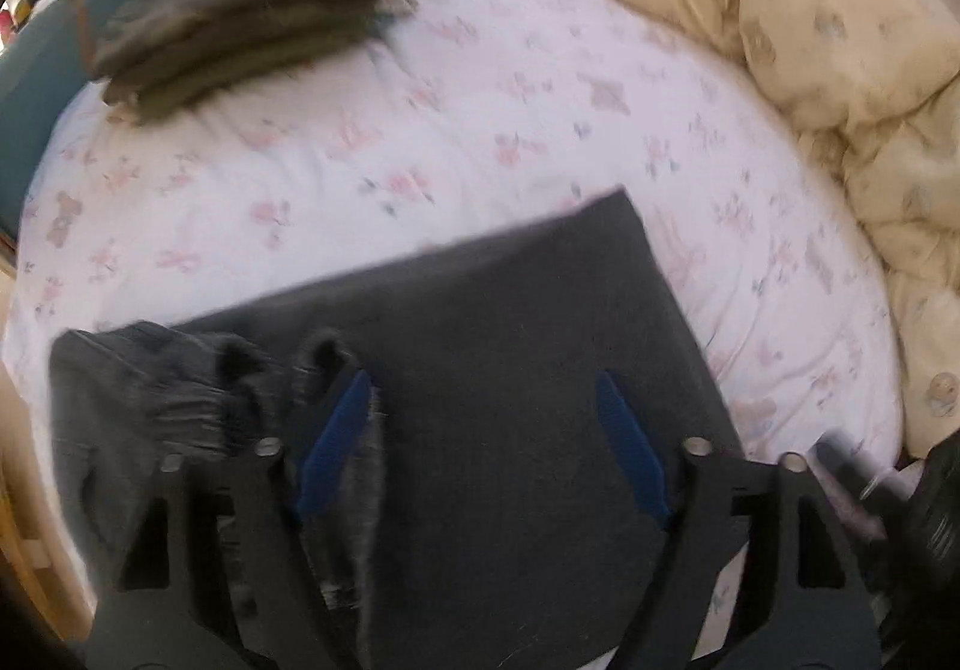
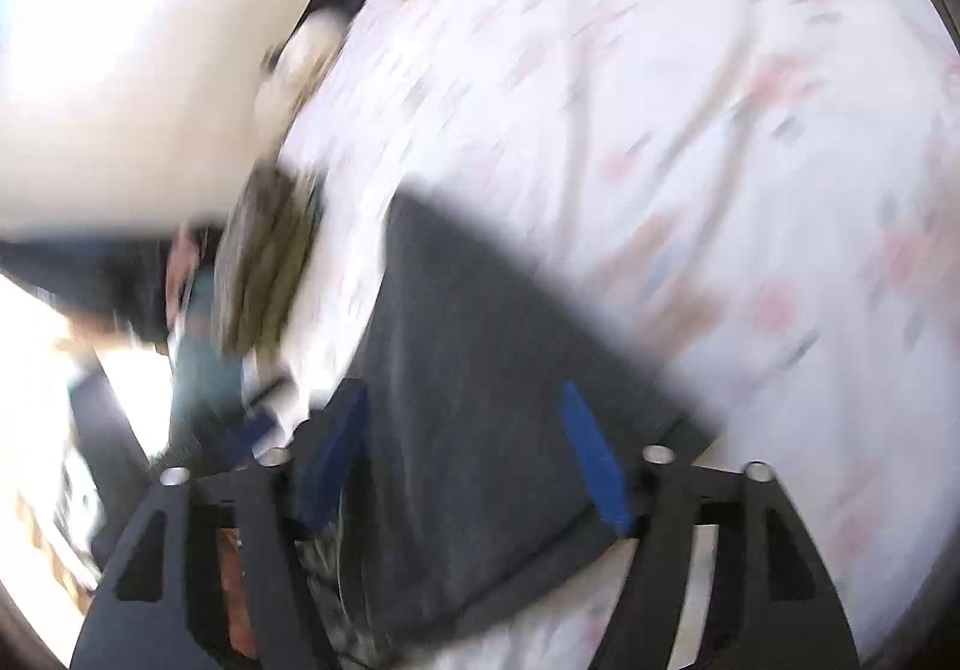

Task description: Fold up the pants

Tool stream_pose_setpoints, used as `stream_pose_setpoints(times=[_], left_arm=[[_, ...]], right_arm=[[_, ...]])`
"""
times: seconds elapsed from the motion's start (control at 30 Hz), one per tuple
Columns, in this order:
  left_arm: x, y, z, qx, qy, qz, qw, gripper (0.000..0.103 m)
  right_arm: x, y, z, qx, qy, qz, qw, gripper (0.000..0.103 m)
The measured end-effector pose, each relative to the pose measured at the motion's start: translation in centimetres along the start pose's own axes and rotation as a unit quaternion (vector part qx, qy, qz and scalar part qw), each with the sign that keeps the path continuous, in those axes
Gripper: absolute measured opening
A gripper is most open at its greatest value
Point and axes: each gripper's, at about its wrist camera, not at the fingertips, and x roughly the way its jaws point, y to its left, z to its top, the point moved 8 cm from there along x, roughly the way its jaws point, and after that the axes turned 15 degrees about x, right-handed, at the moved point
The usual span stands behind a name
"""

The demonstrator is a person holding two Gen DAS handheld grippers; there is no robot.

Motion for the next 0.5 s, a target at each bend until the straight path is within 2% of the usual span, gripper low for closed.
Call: stream_pose_setpoints(times=[0.1,0.17,0.23,0.27,0.37,0.5], left_arm=[[2.3,0.1,-1.5,-0.006,0.038,0.018,0.9991,0.072],[3.5,0.8,-2.5,-0.011,0.065,0.03,0.9974,0.072],[4.8,2.4,-4.5,-0.015,0.127,0.077,0.9889,0.07],[4.9,2.8,-5.3,-0.035,0.144,0.067,0.9867,0.07],[3.4,3.0,-4.8,-0.038,0.141,0.061,0.9874,0.069],[0.2,3.0,-3.3,-0.068,0.109,0.023,0.9914,0.068]], right_arm=[[-0.1,-3.5,2.3,0.064,-0.012,-0.012,0.998,0.072],[0.4,-6.0,1.7,0.098,-0.001,-0.035,0.995,0.072],[1.6,-6.5,0.2,0.114,0.017,-0.034,0.993,0.072],[2.0,-6.3,-0.4,0.104,0.031,-0.033,0.994,0.073],[3.8,-5.2,-2.1,0.063,0.058,-0.039,0.996,0.073],[4.1,-5.2,-1.3,0.049,0.05,-0.046,0.997,0.074]])
